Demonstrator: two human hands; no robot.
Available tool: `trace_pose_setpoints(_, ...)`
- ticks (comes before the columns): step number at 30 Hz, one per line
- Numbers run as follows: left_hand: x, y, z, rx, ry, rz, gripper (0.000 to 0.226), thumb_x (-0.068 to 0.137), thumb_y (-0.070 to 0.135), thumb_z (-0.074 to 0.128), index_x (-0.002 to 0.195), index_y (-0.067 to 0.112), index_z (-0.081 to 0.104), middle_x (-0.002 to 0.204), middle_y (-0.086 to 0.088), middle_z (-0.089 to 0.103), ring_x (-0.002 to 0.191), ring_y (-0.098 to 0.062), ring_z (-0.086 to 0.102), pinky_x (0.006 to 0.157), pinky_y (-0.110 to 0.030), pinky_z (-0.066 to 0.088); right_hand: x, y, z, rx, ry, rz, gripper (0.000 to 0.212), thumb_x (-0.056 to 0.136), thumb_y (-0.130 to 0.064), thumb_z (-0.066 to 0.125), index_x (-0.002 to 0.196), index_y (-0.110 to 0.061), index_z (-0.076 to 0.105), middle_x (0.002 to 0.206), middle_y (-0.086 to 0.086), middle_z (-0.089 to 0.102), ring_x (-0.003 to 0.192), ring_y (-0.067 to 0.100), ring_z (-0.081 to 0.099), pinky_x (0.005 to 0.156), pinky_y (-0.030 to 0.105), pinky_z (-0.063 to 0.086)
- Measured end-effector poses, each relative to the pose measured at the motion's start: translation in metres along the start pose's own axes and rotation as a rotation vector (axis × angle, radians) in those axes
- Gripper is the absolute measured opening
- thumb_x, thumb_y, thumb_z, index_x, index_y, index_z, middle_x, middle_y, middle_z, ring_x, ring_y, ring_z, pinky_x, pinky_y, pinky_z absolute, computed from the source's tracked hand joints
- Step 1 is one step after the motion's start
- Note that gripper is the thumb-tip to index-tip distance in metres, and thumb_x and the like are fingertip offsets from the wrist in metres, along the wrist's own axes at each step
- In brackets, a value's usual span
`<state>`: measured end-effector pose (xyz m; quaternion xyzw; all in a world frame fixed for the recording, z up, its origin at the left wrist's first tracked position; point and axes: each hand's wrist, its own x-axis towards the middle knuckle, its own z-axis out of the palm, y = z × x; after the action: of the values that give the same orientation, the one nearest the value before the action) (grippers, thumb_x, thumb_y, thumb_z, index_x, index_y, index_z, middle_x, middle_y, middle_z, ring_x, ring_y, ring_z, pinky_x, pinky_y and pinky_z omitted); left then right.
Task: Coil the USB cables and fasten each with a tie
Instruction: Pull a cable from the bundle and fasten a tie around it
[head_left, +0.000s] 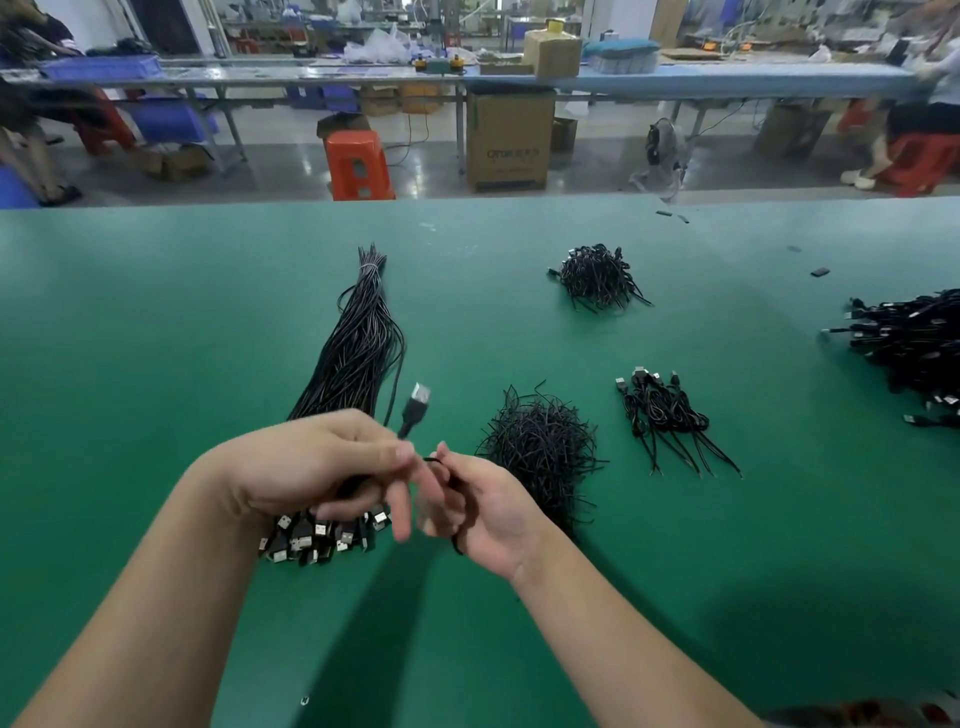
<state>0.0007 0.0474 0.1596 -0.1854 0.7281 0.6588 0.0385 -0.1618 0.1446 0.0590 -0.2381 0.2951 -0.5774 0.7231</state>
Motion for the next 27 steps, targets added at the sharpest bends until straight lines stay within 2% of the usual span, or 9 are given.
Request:
trace_pose_setpoints(4,0.009,-0.010,0.009,0.209,0.096,-0.295,0.039,0.109,0.026,0.037,0.108,0.005,0.070,0.098,-0.012,0.076,0.073,-0.029,0.074,0.058,-0.027,0.056,0.001,-0.001,-0.003,-0.048,0.048,0.003,0.033,0.098,-0.035,0.051,0.069,-0.023,0.059,0.054,-0.009,0.036,0.046,0.007,0.029,0.051,0.024,0.021)
trace_pose_setpoints(7,0.028,-0.022,0.016,0.292,0.478,-0.350,0.038,0.108,0.033,0.039,0.107,0.008,0.067,0.098,-0.005,0.074,0.083,-0.026,0.075,0.077,-0.037,0.060,0.003,0.000,-0.007,-0.083,0.108,-0.036,0.035,0.101,-0.036,0.051,0.070,-0.021,0.059,0.055,-0.007,0.033,0.048,0.009,0.026,0.048,0.022,0.023)
trace_pose_setpoints(9,0.032,-0.026,0.016,0.526,0.652,-0.370,0.041,0.106,0.042,0.038,0.105,0.013,0.066,0.095,-0.001,0.073,0.086,-0.018,0.071,0.085,-0.040,0.056,0.002,0.000,-0.009,-0.077,0.102,-0.056,0.033,0.100,-0.037,0.054,0.072,-0.019,0.059,0.054,-0.005,0.032,0.047,0.010,0.025,0.048,0.023,0.022)
trace_pose_setpoints(11,0.033,-0.031,0.016,0.666,0.626,-0.373,0.045,0.104,0.048,0.037,0.094,0.014,0.064,0.088,0.000,0.070,0.083,-0.015,0.066,0.081,-0.035,0.053,0.001,0.000,-0.011,-0.070,0.091,-0.074,0.032,0.099,-0.038,0.056,0.074,-0.018,0.059,0.054,-0.004,0.032,0.047,0.011,0.026,0.048,0.023,0.023)
trace_pose_setpoints(13,0.034,-0.034,0.017,0.698,0.568,-0.377,0.044,0.103,0.052,0.037,0.087,0.019,0.062,0.075,0.004,0.063,0.069,-0.011,0.060,0.065,-0.027,0.047,0.000,0.000,-0.012,-0.065,0.083,-0.087,0.032,0.099,-0.038,0.056,0.074,-0.017,0.059,0.054,-0.004,0.032,0.046,0.011,0.026,0.048,0.023,0.023)
trace_pose_setpoints(15,0.035,-0.036,0.017,0.617,0.620,-0.293,0.037,0.104,0.050,0.038,0.103,0.029,0.068,0.071,0.009,0.059,0.059,-0.008,0.052,0.058,-0.027,0.043,0.000,0.001,-0.011,-0.070,0.083,-0.097,0.032,0.097,-0.039,0.057,0.074,-0.017,0.059,0.054,-0.004,0.032,0.046,0.010,0.026,0.048,0.024,0.022)
trace_pose_setpoints(18,0.043,-0.035,0.021,0.312,0.693,-0.046,0.033,0.107,0.037,0.038,0.134,0.037,0.055,0.111,0.010,0.066,0.091,-0.010,0.060,0.086,-0.034,0.050,0.002,-0.001,-0.007,-0.037,0.074,-0.114,0.032,0.097,-0.041,0.057,0.074,-0.019,0.059,0.053,-0.005,0.032,0.046,0.009,0.026,0.049,0.024,0.020)
trace_pose_setpoints(21,0.051,-0.034,0.029,0.022,0.678,0.142,0.033,0.107,0.027,0.037,0.134,0.025,0.054,0.135,0.007,0.062,0.125,-0.007,0.057,0.111,-0.030,0.041,0.005,-0.004,-0.003,-0.013,0.061,-0.137,0.032,0.097,-0.042,0.057,0.074,-0.020,0.059,0.054,-0.005,0.032,0.046,0.009,0.027,0.048,0.023,0.021)
trace_pose_setpoints(27,0.059,-0.033,0.037,-0.304,0.714,0.314,0.038,0.106,0.031,0.034,0.128,0.014,0.059,0.125,-0.002,0.070,0.124,-0.015,0.061,0.107,-0.029,0.046,0.006,-0.006,-0.002,-0.047,0.041,-0.128,0.031,0.095,-0.045,0.058,0.074,-0.021,0.059,0.054,-0.005,0.034,0.046,0.008,0.028,0.050,0.023,0.021)
